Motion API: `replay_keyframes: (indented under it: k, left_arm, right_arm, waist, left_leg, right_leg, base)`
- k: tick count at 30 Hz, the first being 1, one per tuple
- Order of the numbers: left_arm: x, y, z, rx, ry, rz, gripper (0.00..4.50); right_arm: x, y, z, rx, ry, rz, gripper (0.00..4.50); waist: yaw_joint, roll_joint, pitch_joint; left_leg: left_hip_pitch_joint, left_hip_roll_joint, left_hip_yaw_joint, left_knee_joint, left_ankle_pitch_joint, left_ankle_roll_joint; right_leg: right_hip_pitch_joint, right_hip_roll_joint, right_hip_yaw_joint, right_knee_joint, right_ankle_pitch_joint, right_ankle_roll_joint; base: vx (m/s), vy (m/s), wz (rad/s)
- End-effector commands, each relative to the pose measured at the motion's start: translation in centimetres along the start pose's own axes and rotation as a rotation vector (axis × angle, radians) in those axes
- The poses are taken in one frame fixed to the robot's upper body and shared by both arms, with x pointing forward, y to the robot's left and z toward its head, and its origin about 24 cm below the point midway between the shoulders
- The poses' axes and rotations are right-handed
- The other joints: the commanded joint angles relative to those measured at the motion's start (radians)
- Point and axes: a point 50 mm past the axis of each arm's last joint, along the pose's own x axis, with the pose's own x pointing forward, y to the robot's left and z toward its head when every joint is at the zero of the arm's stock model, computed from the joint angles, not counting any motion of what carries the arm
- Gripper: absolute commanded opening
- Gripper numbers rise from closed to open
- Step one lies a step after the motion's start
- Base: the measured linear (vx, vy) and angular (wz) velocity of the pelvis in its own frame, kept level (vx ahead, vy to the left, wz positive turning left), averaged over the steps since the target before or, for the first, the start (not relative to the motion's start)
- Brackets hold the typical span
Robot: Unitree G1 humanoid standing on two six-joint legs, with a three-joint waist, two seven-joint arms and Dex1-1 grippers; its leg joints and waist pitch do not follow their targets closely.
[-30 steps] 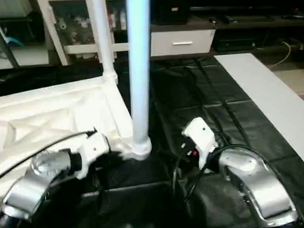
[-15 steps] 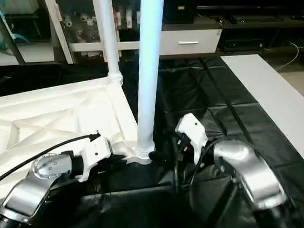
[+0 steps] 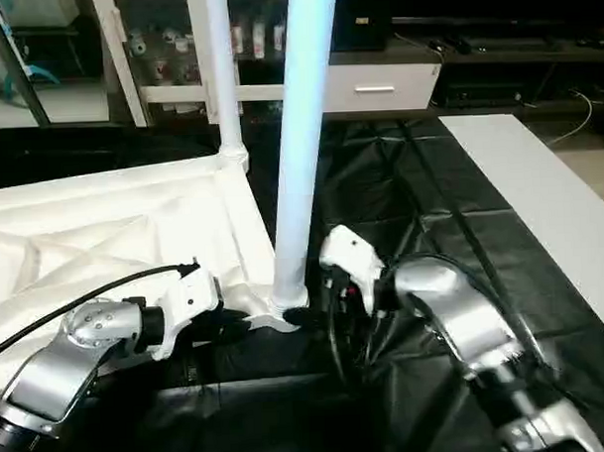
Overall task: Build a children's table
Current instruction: Rotate leg to tighten
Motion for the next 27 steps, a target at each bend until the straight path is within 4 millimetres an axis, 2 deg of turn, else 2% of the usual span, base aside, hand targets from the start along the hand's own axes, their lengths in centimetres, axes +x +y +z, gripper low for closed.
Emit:
replay_keyframes:
  k: [1,8,9,11,13,16,18,21,22,27]
  left_arm:
    - [0.4,-0.7,-1.0,-0.034,0.043,-0.052,0.0]
    - [0.5,-0.7,-1.0,-0.036,0.045,-0.062,0.0]
    - [0.5,-0.7,-1.0,-0.035,0.046,-0.062,0.0]
    - [0.5,-0.7,-1.0,-0.038,0.043,-0.061,0.0]
    - [0.5,-0.7,-1.0,-0.038,0.042,-0.061,0.0]
    - [0.6,-0.7,-0.9,-0.038,0.044,-0.063,0.0]
    - [0.5,-0.7,-1.0,-0.038,0.045,-0.065,0.0]
    - [0.5,-0.8,-1.1,-0.039,0.048,-0.066,0.0]
    - [0.5,-0.8,-1.1,-0.038,0.05,-0.067,0.0]
    - [0.4,-0.8,-1.2,-0.04,0.057,-0.07,0.0]
  right_arm:
    - [0.1,-0.2,0.3,-0.014,-0.007,0.012,4.46]
    - [1.0,-0.3,0.4,-0.023,-0.006,0.055,4.46]
    - [1.2,-0.3,0.4,-0.022,-0.008,0.057,4.3]
    - [1.4,-0.4,0.4,-0.022,-0.012,0.065,4.3]
    - [1.6,-0.4,0.5,-0.021,-0.015,0.069,4.03]
    - [1.7,-0.4,0.4,-0.019,-0.016,0.083,3.9]
    - [1.8,-0.3,0.3,-0.017,-0.012,0.091,3.61]
    - [1.9,-0.4,0.3,-0.023,-0.009,0.092,3.46]
    - [1.9,-0.4,0.3,-0.023,-0.011,0.093,3.23]
    - [1.9,-0.5,0.2,-0.026,-0.011,0.104,2.87]
  waist:
    - [0.003,-0.006,-0.053]
    - [0.002,-0.006,-0.052]
    - [0.002,-0.006,-0.052]
    - [0.002,-0.006,-0.053]
    - [0.003,-0.006,-0.053]
    - [0.003,-0.006,-0.053]
    - [0.004,-0.006,-0.053]
    - [0.004,-0.005,-0.053]
    - [0.004,-0.005,-0.054]
    - [0.004,-0.005,-0.053]
  left_leg:
    - [0.0,0.044,-0.009,-0.07,-0.172,0.056]
    - [0.001,0.044,-0.009,-0.071,-0.184,0.053]
    - [0.001,0.044,-0.009,-0.071,-0.184,0.052]
    - [0.001,0.044,-0.009,-0.071,-0.181,0.051]
    - [0.0,0.044,-0.008,-0.071,-0.174,0.054]
    - [0.001,0.044,-0.009,-0.071,-0.172,0.055]
    - [0.002,0.044,-0.009,-0.071,-0.176,0.055]
    - [0.002,0.045,-0.009,-0.071,-0.178,0.052]
    - [0.002,0.045,-0.009,-0.071,-0.178,0.052]
    - [0.002,0.045,-0.009,-0.072,-0.185,0.05]
  right_leg:
    - [0.044,-0.053,0.029,-0.066,-0.164,-0.247]
    - [0.043,-0.054,0.028,-0.068,-0.186,-0.251]
    - [0.043,-0.054,0.029,-0.068,-0.185,-0.25]
    - [0.044,-0.053,0.029,-0.066,-0.176,-0.252]
    - [0.045,-0.053,0.029,-0.065,-0.163,-0.254]
    - [0.045,-0.054,0.029,-0.064,-0.159,-0.256]
    - [0.044,-0.054,0.028,-0.065,-0.164,-0.259]
    - [0.044,-0.053,0.029,-0.065,-0.164,-0.257]
    - [0.045,-0.054,0.029,-0.065,-0.163,-0.257]
    - [0.045,-0.054,0.028,-0.065,-0.173,-0.256]
  base:
    - [0.0,0.0,0.0]
    - [0.0,0.0,0.0]
    - [0.0,0.0,0.0]
    - [0.0,0.0,0.0]
    - [0.0,0.0,0.0]
    - [0.0,0.0,0.0]
    - [0.0,0.0,0.0]
    - [0.0,0.0,0.0]
    - [0.0,0.0,0.0]
    - [0.0,0.0,0.0]
